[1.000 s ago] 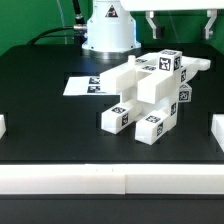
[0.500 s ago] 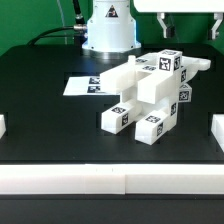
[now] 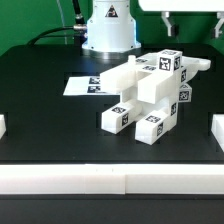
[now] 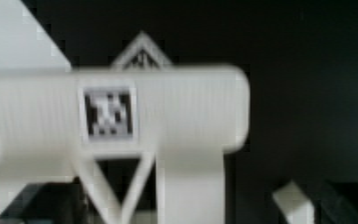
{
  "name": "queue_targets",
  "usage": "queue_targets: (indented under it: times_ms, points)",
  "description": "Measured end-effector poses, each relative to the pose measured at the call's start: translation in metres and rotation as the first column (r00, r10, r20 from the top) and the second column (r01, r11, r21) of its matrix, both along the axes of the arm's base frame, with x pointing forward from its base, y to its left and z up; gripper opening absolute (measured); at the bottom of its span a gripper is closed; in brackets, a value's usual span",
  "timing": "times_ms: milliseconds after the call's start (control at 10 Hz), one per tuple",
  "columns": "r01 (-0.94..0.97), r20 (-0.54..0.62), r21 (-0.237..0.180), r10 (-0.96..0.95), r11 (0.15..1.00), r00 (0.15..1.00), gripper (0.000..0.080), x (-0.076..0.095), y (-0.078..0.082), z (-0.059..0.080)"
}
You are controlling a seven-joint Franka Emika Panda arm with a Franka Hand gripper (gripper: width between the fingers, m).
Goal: Assemble chair
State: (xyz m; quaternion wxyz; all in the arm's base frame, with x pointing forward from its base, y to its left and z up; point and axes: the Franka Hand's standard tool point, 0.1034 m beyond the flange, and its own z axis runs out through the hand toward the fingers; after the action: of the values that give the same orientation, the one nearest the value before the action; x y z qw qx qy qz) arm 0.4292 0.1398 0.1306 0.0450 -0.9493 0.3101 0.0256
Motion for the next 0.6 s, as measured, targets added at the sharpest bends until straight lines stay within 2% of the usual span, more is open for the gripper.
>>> queue_targets:
  times_ms: [300, 600]
  points:
    - [-0.014, -0.002, -0.021, 0.014, 1.0, 1.0, 0.0649, -0.019, 0.013, -0.021]
    - [-0.026, -0.025, -0.052, 0.025, 0.998, 0.999, 0.0649, -0.025, 0.012, -0.05]
